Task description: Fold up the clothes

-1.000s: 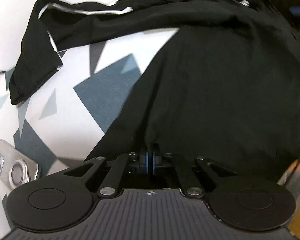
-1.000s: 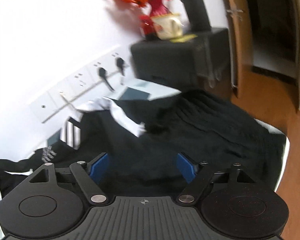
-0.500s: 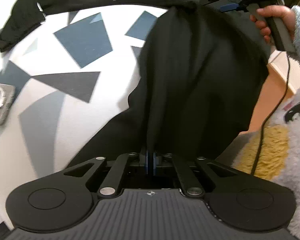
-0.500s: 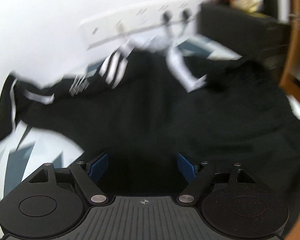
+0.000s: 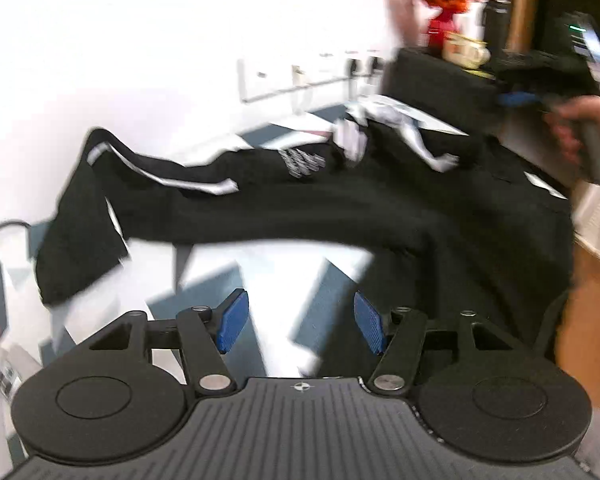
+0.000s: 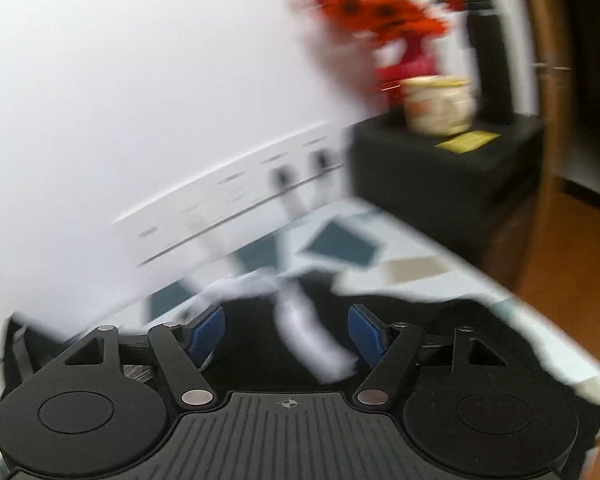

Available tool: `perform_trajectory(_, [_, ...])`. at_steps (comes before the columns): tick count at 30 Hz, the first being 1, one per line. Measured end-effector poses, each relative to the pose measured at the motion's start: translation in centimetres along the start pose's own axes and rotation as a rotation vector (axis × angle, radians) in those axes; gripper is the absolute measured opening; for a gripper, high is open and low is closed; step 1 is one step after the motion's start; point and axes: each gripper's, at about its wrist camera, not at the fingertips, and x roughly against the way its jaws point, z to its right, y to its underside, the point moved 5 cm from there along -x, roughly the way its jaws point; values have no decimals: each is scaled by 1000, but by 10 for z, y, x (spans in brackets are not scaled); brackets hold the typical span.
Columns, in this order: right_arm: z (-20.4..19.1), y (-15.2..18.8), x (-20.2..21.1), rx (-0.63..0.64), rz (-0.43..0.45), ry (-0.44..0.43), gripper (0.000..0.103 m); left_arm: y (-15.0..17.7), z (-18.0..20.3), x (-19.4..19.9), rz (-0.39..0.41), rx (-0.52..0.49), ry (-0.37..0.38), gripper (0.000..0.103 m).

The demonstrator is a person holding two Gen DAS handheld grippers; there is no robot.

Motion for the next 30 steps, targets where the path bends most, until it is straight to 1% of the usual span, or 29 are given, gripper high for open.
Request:
perform_trajectory(1, [13, 0, -4, 13, -7, 27, 66, -6, 1, -13, -8, -20, -44, 60])
perform_trajectory(2, [24, 6, -11, 39, -44, 41, 66, -5, 2, -22, -18, -43, -74, 60])
perform_trajectory(4, [40, 29, -32, 94, -170, 36, 63, -14, 3, -53, -47, -86, -97, 60])
perform_trajectory(5, [45, 41, -42, 100, -225, 17, 54, -20, 5, -67, -62, -102, -93, 60])
perform_trajectory(6, [49, 52, -53, 103, -274, -5, 39, -27, 8, -82, -76, -118, -89, 60])
perform_trajectory(7, [50, 61, -63, 100, -311, -34, 34, -32, 11, -96, -95, -128, -87, 60])
perform_trajectory(9, [50, 73, -85, 99, -368, -74, 33, -44, 16, -124, -133, -148, -83, 60])
perform_trajectory(10, [48, 76, -95, 98, -378, -72, 33, -50, 19, -139, -150, -162, -91, 60])
perform_trajectory(12, [48, 71, -115, 85, -382, -63, 33, -62, 24, -163, -165, -175, -109, 60])
perform_trajectory(14, [47, 60, -133, 72, -392, -70, 33, -73, 25, -185, -183, -163, -104, 60])
perform_trajectory(16, [48, 46, -158, 100, -391, -83, 31, -82, 26, -203, -202, -149, -99, 60])
perform_trajectory(18, [44, 24, -181, 152, -378, -81, 29, -87, 26, -214, -212, -156, -117, 60])
perform_trajectory(19, [41, 10, -193, 174, -350, -71, 28, -89, 25, -220, -217, -159, -129, 60])
perform_trajectory(20, [39, -9, -205, 185, -280, -40, 23, -92, 24, -225, -222, -157, -141, 60])
perform_trajectory(21, [41, -32, -214, 167, -184, 7, 23, -94, 22, -228, -222, -145, -154, 60])
perform_trajectory(22, [46, -56, -220, 119, -88, 46, 23, -97, 20, -231, -222, -132, -168, 60])
perform_trajectory(23, [50, -73, -225, 64, -34, 71, 23, -99, 17, -233, -222, -120, -181, 60])
perform_trajectory(24, [51, -84, -231, 19, -31, 61, 25, -101, 14, -234, -217, -102, -194, 60])
perform_trajectory(25, [48, -86, -236, -2, -52, 25, 29, -102, 10, -234, -213, -84, -207, 60])
perform_trajectory(26, [43, -85, -241, -10, -71, -5, 38, -102, 7, -233, -210, -71, -218, 60])
perform_trajectory(27, [35, -77, -243, 17, -79, -19, 53, -100, 2, -232, -212, -60, -232, 61])
perform_trajectory(29, [24, -65, -245, 73, -78, -26, 72, -96, -8, -229, -215, -37, -259, 63])
perform_trajectory(30, [21, -59, -246, 93, -80, -25, 73, -94, -13, -227, -217, -25, -273, 63])
